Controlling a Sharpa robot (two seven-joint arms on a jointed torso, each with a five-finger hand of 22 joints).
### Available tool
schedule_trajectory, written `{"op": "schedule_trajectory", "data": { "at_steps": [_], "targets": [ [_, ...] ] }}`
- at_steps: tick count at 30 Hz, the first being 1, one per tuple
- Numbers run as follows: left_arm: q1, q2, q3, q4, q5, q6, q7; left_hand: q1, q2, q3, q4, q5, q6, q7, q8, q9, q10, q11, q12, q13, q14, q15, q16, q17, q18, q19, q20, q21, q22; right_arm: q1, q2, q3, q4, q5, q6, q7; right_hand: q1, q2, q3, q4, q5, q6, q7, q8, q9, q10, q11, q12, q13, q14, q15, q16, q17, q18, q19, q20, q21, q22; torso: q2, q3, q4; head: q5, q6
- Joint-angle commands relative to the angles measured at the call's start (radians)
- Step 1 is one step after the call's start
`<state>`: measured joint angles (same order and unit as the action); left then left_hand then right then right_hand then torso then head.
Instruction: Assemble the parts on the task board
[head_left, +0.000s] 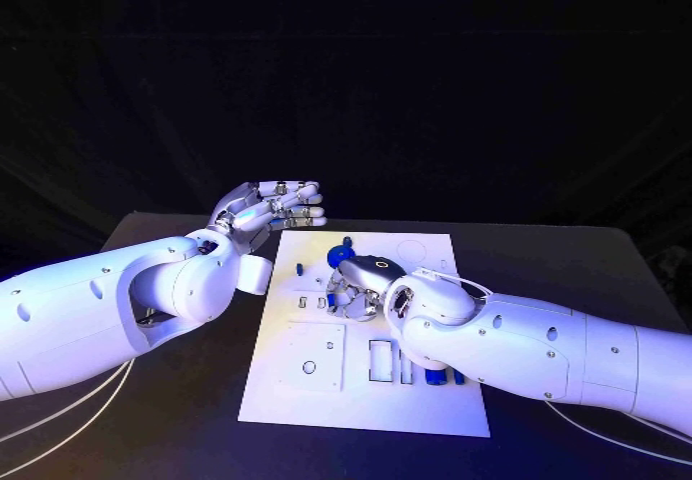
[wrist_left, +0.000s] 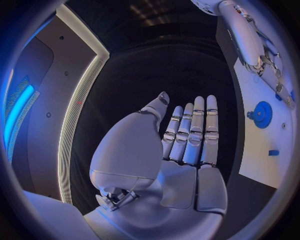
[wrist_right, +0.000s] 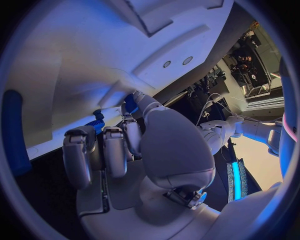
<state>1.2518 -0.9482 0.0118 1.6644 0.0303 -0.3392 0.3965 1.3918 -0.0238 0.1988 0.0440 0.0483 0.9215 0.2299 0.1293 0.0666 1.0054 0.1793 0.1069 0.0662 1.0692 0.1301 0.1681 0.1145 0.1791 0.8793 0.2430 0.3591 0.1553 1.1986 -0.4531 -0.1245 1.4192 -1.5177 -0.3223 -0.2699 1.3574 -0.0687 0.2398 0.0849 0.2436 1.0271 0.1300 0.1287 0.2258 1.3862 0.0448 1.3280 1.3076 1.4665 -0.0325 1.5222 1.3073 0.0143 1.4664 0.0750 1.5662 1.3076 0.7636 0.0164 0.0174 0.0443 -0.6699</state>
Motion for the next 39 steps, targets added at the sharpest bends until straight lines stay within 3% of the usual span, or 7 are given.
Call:
{"op": "schedule_trajectory", "data": {
  "at_steps": [1, 15, 27, 31, 33, 36, 39],
  "targets": [
    [0.000, 0.000, 0.000, 0.003, 0.000, 0.017, 0.007, 0.001, 0.009, 0.000, -0.005, 0.003, 0.004, 0.005, -0.005, -0.001, 0.003, 0.000, -0.006, -0.001, 0.008, 0.000, -0.004, 0.002, 0.004, 0.005, -0.001, 0.004, -0.001, -0.002, -0.001, -0.002, -0.002, -0.013, 0.021, -0.023, -0.012, -0.001, -0.002, 0.004, -0.001, -0.009, 0.002, -0.004, -0.001, -0.006, 0.002, -0.006, 0.037, 0.084, 0.007, -0.004, 0.175, -0.014, 0.104, 0.006, 0.005, 0.263, 0.001, 0.0002, -0.0001, -0.001, 0.001],
    [0.000, 0.002, 0.000, 0.000, 0.000, 0.018, 0.004, 0.000, 0.010, 0.000, -0.005, 0.003, 0.004, 0.005, -0.006, -0.001, 0.003, 0.000, -0.007, -0.001, 0.009, 0.000, -0.005, 0.002, 0.004, 0.005, -0.001, 0.004, -0.002, -0.002, 0.002, -0.002, -0.006, -0.010, 0.016, -0.011, -0.028, -0.023, -0.010, 0.008, -0.009, -0.057, 0.021, -0.037, -0.016, -0.033, 0.020, -0.036, 0.012, 0.084, 0.022, -0.005, 0.174, -0.014, 0.104, 0.019, 0.005, 0.263, 0.001, 0.0005, -0.0009, -0.001, 0.001],
    [0.000, 0.006, 0.000, -0.004, 0.000, 0.017, 0.002, 0.000, 0.010, 0.000, -0.005, 0.003, 0.004, 0.005, -0.006, -0.001, 0.003, 0.000, -0.007, -0.001, 0.009, 0.000, -0.005, 0.002, 0.004, 0.005, -0.001, 0.004, -0.002, -0.002, 0.002, -0.002, -0.006, -0.007, 0.000, 0.002, -0.047, -0.048, -0.045, 0.020, -0.079, -0.092, 0.031, -0.064, -0.028, -0.054, 0.030, -0.057, -0.008, 0.083, 0.032, -0.006, 0.174, -0.014, 0.104, 0.030, 0.005, 0.263, 0.000, 0.0003, 0.0006, -0.005, 0.004],
    [0.000, 0.007, 0.000, -0.007, -0.003, 0.015, -0.004, 0.000, 0.010, 0.001, -0.006, 0.003, 0.004, 0.005, -0.007, -0.001, 0.003, 0.001, -0.008, -0.001, 0.009, 0.000, -0.006, 0.002, 0.004, 0.005, -0.001, 0.004, -0.002, -0.002, -0.008, -0.002, 0.002, -0.004, -0.055, 0.026, -0.053, -0.082, -0.119, 0.060, -0.115, -0.203, 0.054, -0.066, -0.062, -0.084, 0.051, -0.086, -0.037, 0.082, 0.049, -0.007, 0.173, -0.014, 0.104, 0.043, 0.005, 0.263, 0.000, 0.0000, 0.0004, -0.004, 0.005],
    [0.000, 0.007, 0.000, -0.011, -0.013, 0.016, -0.013, -0.001, 0.009, 0.000, -0.006, 0.003, 0.007, 0.004, -0.007, -0.001, 0.006, -0.001, -0.008, -0.001, 0.015, -0.001, -0.005, 0.003, 0.004, 0.007, -0.002, 0.006, -0.001, -0.002, -0.019, -0.002, 0.012, 0.009, -0.095, 0.054, -0.005, -0.094, -0.189, 0.126, -0.117, -0.276, 0.060, -0.067, -0.087, -0.090, 0.060, -0.089, -0.045, 0.082, 0.055, -0.008, 0.171, -0.014, 0.104, 0.053, 0.005, 0.263, -0.001, 0.0005, -0.0004, -0.003, 0.007],
    [0.000, 0.005, 0.000, -0.022, -0.059, 0.023, -0.042, -0.013, 0.009, -0.003, -0.005, 0.004, 0.025, -0.004, -0.006, 0.001, 0.036, -0.013, -0.003, 0.002, 0.073, -0.019, 0.016, 0.017, 0.007, 0.042, -0.015, 0.031, 0.008, 0.001, -0.045, -0.001, 0.037, 0.051, -0.156, 0.132, 0.051, -0.114, -0.218, 0.206, -0.116, -0.358, 0.064, -0.073, -0.112, -0.092, 0.059, -0.089, -0.051, 0.080, 0.057, -0.011, 0.166, -0.014, 0.103, 0.056, 0.002, 0.262, -0.003, 0.0007, -0.0020, 0.000, 0.008],
    [0.000, 0.003, 0.000, -0.045, -0.197, 0.051, -0.093, -0.025, 0.013, -0.002, 0.001, 0.014, 0.090, -0.047, 0.019, 0.011, 0.157, -0.066, 0.042, 0.019, 0.293, -0.085, 0.146, 0.083, 0.009, 0.173, -0.071, 0.127, 0.052, 0.012, -0.083, 0.003, 0.064, 0.106, -0.186, 0.242, 0.070, -0.086, -0.207, 0.204, -0.117, -0.244, 0.049, -0.053, -0.095, -0.102, 0.050, -0.097, -0.061, 0.080, 0.051, -0.011, 0.166, -0.009, 0.093, 0.052, -0.012, 0.251, -0.007, 0.0006, -0.0049, 0.005, 0.010]
  ]
}}
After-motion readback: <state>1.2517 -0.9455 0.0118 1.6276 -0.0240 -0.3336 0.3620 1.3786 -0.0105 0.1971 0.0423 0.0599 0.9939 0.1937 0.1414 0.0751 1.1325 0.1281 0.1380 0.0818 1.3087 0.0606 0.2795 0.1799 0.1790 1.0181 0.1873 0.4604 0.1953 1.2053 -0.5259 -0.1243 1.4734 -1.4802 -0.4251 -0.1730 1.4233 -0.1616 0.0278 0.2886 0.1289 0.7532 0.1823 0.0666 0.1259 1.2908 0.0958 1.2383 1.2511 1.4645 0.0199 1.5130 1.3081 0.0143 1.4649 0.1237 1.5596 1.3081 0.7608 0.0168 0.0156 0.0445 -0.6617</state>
